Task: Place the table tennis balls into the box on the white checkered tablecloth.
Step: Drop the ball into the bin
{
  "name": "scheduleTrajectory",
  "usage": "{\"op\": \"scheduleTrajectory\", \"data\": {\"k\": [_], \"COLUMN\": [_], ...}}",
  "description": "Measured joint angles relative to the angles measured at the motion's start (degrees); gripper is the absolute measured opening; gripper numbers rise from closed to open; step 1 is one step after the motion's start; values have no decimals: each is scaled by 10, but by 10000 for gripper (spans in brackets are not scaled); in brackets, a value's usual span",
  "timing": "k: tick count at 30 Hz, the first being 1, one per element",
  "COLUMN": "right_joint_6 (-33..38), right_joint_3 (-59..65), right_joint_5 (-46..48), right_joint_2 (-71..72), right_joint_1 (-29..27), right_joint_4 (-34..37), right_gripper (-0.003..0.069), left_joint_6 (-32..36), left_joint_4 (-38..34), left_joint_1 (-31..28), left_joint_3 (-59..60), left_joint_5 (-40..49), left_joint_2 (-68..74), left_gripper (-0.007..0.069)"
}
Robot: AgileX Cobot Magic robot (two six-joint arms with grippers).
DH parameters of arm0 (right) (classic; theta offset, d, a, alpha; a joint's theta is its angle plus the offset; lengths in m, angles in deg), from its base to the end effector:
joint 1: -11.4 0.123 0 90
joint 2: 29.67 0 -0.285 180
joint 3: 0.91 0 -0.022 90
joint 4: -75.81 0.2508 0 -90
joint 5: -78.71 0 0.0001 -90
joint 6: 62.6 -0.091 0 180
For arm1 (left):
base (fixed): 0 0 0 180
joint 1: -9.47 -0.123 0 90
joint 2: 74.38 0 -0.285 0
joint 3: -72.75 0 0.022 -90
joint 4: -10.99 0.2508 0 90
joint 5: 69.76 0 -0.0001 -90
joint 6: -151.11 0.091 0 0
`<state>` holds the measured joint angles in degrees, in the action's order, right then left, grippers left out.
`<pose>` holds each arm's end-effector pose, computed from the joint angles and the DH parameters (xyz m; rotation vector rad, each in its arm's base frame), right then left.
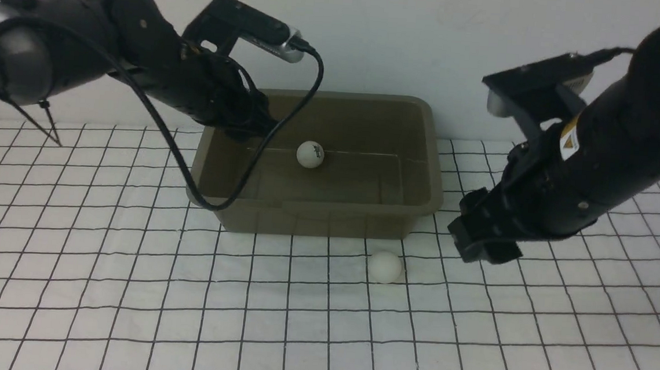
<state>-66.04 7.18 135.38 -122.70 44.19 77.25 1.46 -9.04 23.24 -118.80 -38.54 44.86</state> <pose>0.2509 0.1639 0.2966 -0.6896 2.6864 0.2005 0.4288 -0.1217 0.2505 0.6352 2.3055 -0.2198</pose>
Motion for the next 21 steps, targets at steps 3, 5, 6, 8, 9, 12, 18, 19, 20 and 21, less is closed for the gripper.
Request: {"op": "scheduleTrajectory", "data": {"k": [3, 5, 6, 8, 9, 12, 18, 19, 20, 21], "right_joint_6": [-11, -19, -21, -25, -27, -27, -47, -52, -55, -62], "right_joint_3": [38, 56, 62, 78, 82, 90, 90, 90, 90, 90], "right_joint_5": [-48, -71, -77, -111, -125, -168, -222, -226, -229, -233], "right_joint_2": [2, 2, 2, 2, 2, 2, -23, -33, -38, -50], "right_joint_1": [6, 6, 6, 6, 6, 6, 6, 8, 10, 15], "right_joint_4": [3, 3, 3, 3, 3, 3, 3, 3, 3, 3], "right_gripper": [441, 441, 441, 441, 441, 441, 441, 441, 441, 441], "left_joint_6": [1, 1, 2, -1, -2, -5, -6, -6, -5, -5], "left_joint_4": [0, 0, 0, 0, 0, 0, 0, 0, 1, 1], "left_joint_1": [0, 0, 0, 0, 0, 0, 0, 0, 0, 0], "left_joint_3": [-18, -22, -22, -23, -23, -25, -25, -25, -25, -25], "left_joint_5": [0, -1, -3, -7, -10, -15, -11, -9, -6, -2], "left_joint_2": [23, 28, 30, 30, 30, 30, 26, 22, 15, 7], "left_gripper": [353, 370, 386, 426, 444, 474, 480, 480, 480, 480]}}
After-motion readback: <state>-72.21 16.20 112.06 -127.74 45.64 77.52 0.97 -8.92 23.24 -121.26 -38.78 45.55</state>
